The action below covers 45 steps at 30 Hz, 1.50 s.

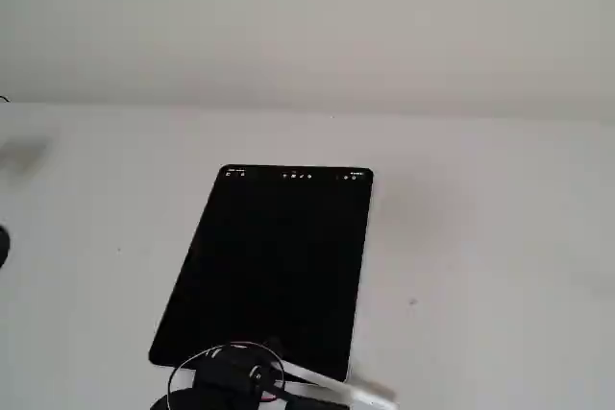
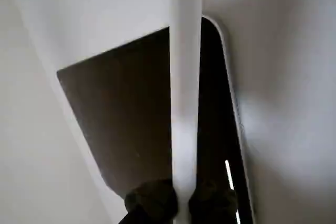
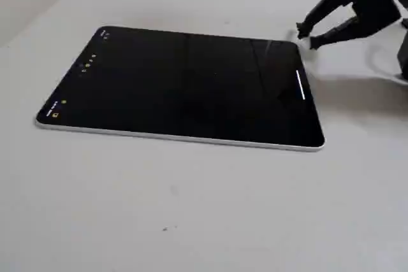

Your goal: Draw a line in the middle of the ipad using the apple pencil

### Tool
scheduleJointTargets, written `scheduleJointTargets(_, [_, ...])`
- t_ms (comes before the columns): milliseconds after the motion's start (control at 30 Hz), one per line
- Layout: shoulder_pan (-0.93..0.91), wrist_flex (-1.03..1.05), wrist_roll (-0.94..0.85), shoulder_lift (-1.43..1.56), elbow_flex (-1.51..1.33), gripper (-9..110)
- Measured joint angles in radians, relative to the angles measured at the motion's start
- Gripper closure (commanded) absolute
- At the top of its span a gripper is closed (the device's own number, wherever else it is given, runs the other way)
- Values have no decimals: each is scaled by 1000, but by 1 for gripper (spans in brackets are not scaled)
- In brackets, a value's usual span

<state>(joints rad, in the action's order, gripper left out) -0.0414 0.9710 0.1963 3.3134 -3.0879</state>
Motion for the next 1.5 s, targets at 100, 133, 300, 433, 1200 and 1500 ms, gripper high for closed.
scheduleJointTargets(100, [0,0,0,0,0,101])
scheduleJointTargets(133, [0,0,0,0,0,101])
scheduleJointTargets(300, [0,0,0,0,0,101])
scheduleJointTargets(433, [0,0,0,0,0,101])
scheduleJointTargets(1200, [92,-29,-270,0,0,101])
scheduleJointTargets(1500, [202,-216,-719,0,58,101])
